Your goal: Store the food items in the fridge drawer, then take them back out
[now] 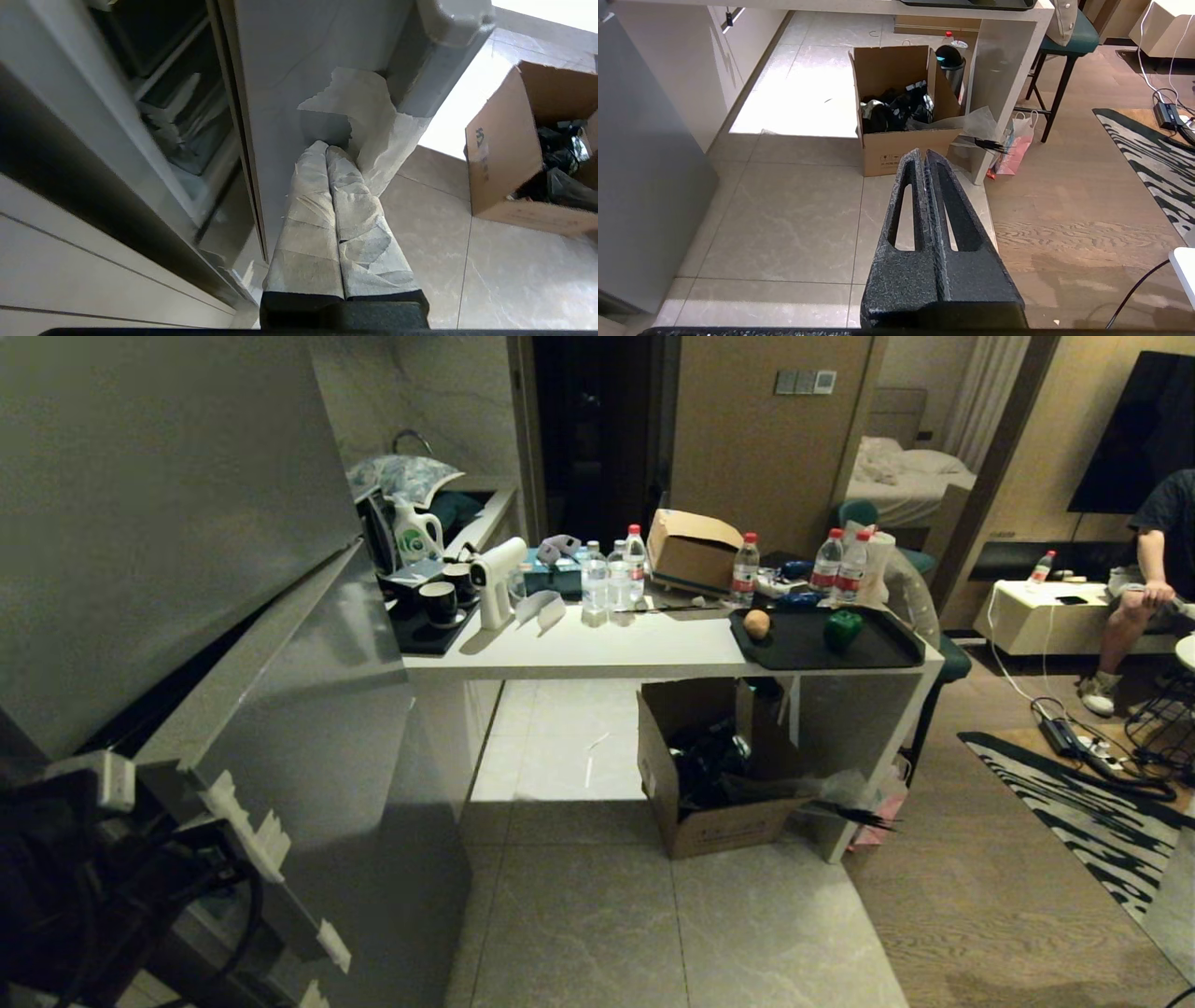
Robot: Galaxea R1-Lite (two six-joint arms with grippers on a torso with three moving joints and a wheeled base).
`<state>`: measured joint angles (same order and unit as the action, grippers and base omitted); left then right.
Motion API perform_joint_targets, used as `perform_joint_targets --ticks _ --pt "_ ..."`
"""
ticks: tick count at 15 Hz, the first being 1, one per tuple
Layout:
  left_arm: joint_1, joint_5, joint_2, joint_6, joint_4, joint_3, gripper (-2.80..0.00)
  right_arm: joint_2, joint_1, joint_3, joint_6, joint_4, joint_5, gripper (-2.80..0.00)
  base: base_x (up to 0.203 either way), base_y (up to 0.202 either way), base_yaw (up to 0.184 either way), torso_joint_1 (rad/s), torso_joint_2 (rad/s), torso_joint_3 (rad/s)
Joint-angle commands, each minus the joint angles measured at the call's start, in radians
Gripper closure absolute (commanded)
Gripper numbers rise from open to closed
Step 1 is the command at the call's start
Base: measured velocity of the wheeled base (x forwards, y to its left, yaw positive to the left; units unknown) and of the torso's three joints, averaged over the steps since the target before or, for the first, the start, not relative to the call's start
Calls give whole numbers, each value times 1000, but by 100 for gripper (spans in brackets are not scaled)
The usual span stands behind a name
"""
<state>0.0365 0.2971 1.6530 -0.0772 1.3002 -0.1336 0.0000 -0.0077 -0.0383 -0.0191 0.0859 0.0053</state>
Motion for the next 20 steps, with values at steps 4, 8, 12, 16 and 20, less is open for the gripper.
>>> perform_joint_targets --ticks 4,8,12,16,20 --pt "-129 67 -5 -16 7 -8 0 0 0 0 -1 0 1 0 0 0 0 0 0 0" --pt "-220 97 2 -51 7 -14 0 0 0 0 -1 0 1 0 0 0 0 0 0 0" --pt "-313 129 7 -82 7 -17 0 0 0 0 -1 0 1 0 0 0 0 0 0 0" --pt "-329 162 5 -84 7 6 0 0 0 0 1 0 1 0 0 0 0 0 0 0" --pt "-333 210 -53 -83 7 36 0 0 0 0 1 0 1 0 0 0 0 0 0 0"
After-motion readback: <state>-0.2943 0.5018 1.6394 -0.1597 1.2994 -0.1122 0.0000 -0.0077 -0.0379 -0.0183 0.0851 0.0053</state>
